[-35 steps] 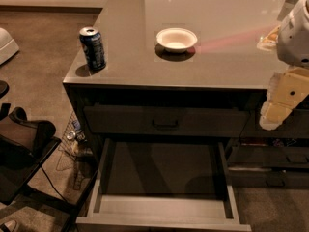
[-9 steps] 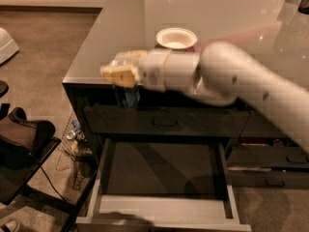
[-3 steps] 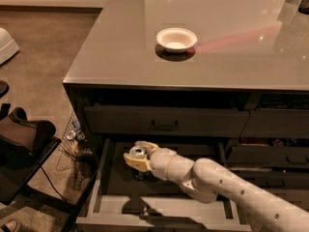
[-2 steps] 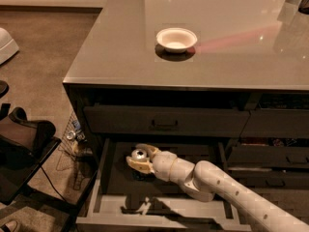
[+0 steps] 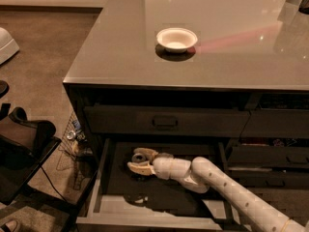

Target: Place pepsi can into middle drawer

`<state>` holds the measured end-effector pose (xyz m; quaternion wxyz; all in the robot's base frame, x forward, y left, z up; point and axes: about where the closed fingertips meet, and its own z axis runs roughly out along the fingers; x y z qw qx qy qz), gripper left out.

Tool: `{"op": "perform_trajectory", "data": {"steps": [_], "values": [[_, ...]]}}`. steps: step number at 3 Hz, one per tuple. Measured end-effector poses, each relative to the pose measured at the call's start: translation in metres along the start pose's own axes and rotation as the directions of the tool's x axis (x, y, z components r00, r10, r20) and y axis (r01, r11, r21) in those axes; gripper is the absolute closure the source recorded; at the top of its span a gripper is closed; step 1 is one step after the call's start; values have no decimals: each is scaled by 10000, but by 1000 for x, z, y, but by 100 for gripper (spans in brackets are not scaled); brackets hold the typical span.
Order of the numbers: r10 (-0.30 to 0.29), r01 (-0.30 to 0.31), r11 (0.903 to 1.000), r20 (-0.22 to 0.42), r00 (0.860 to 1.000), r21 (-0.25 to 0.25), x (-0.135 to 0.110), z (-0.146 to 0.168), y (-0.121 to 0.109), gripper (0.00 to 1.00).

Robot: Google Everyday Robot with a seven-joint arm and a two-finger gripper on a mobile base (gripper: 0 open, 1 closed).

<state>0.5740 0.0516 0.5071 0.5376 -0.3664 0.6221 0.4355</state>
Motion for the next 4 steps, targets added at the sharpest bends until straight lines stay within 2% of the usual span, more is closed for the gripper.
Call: {"op": "perform_trajectory", "data": {"steps": [1, 2, 4], "values": [[-107, 108, 9997, 52, 9999, -238, 24, -4, 2, 100], [-94, 96, 9996, 65, 9999, -273, 23, -1, 4, 82], [-89, 92, 9993, 80, 9999, -353, 22, 2, 7, 36]]}}
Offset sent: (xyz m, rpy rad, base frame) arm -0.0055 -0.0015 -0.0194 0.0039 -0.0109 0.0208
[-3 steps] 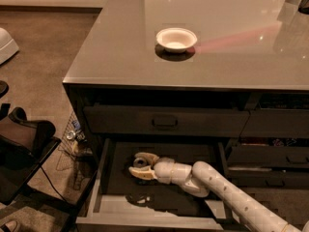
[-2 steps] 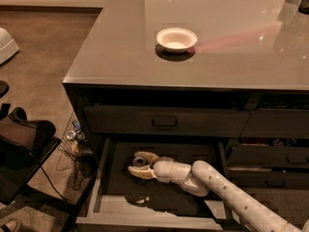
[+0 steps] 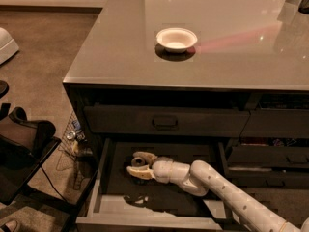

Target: Place pepsi can into middle drawer

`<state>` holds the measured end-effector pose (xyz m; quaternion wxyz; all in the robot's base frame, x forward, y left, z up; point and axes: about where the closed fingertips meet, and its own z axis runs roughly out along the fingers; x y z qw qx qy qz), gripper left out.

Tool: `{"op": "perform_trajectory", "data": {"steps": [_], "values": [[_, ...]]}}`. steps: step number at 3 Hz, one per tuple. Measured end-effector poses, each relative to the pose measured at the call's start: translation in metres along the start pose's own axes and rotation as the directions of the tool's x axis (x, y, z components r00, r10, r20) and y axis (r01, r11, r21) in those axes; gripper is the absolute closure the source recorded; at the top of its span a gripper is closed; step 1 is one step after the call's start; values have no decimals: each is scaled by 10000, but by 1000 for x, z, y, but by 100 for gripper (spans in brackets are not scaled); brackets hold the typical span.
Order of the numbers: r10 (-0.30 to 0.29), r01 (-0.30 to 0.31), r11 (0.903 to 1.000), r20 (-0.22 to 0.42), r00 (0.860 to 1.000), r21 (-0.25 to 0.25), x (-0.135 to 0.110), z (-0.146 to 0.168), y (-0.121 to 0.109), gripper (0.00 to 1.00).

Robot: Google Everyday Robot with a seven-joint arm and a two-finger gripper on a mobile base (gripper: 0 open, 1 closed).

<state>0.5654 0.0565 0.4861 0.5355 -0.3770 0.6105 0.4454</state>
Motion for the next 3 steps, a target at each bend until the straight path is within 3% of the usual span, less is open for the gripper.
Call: {"op": "perform_trajectory", "data": {"steps": [1, 2, 3], "values": [[2, -2, 10000, 8, 10000, -35, 0, 2, 1, 12], [4, -4, 10000, 14, 10000, -64, -1, 3, 2, 0], [4, -4, 10000, 14, 10000, -65, -1, 3, 2, 0]]}}
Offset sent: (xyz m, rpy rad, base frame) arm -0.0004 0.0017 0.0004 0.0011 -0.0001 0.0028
